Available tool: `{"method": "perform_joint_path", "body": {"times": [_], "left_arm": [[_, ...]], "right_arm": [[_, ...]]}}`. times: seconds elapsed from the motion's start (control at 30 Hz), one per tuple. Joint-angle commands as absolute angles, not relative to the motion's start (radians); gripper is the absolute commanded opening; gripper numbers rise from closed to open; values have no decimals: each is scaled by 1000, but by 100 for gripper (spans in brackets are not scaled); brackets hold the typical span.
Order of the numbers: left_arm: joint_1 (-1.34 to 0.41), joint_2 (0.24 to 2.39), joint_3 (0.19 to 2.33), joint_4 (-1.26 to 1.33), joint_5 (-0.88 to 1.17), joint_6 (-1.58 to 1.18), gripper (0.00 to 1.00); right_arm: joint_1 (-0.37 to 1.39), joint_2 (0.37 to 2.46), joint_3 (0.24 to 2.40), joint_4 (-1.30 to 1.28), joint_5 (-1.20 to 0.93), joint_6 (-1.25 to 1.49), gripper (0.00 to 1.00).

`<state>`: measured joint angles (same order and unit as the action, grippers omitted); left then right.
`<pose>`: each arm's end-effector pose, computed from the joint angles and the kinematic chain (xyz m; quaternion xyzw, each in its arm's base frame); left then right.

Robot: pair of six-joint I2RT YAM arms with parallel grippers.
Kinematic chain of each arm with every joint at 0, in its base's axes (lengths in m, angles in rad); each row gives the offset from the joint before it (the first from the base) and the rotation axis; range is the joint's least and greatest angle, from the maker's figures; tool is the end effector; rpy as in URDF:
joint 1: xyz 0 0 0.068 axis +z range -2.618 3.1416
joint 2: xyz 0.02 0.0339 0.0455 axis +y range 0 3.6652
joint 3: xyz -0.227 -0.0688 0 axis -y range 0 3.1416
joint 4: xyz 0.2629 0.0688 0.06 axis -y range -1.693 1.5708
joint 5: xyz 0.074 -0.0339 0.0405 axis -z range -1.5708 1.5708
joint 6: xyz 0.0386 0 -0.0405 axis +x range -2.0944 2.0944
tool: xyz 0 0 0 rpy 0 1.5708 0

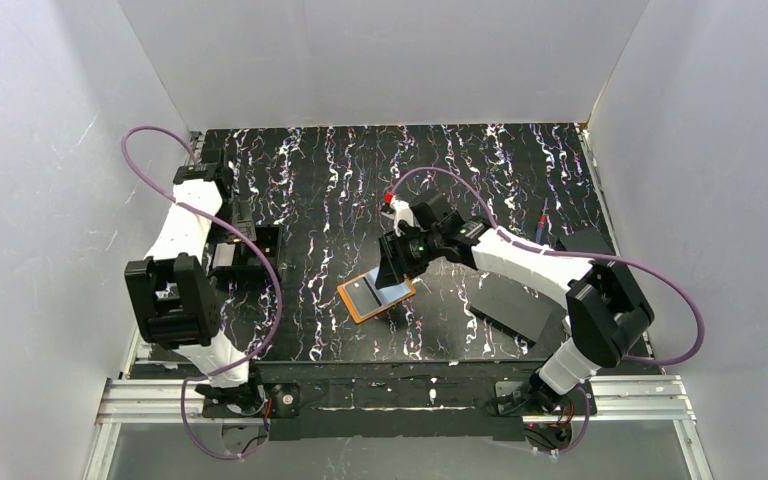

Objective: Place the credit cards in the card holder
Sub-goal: Pick up the credit card from the storage box.

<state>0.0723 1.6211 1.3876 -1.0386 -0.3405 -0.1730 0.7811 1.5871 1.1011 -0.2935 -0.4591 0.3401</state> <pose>0.3317 0.0370 0.2323 -0.1443 0.9642 0.1599 0.1549 0.2446 0.2666 0.1944 -0.2821 0.8576 0.3774 0.2062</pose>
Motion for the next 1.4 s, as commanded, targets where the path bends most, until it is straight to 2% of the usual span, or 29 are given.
{"method": "perform_joint_path", "body": {"times": [0.0, 0.7, 1.1, 1.3, 1.37], "left_arm": [[88, 1635, 1449, -1003, -364, -119, 98], [88, 1851, 1380, -864, -440, -114, 97], [87, 1885, 1374, -854, -473, -114, 84], [88, 1868, 1371, -857, -478, -112, 74], [88, 1859, 1369, -857, -476, -112, 68]], "right_arm": [[781, 1503, 1086, -247, -473, 325, 59], [752, 1492, 1054, -195, -523, 356, 60], [739, 1493, 1049, -180, -541, 374, 60], [734, 1488, 1046, -179, -545, 376, 59], [733, 1488, 1047, -177, -546, 378, 59]]}}
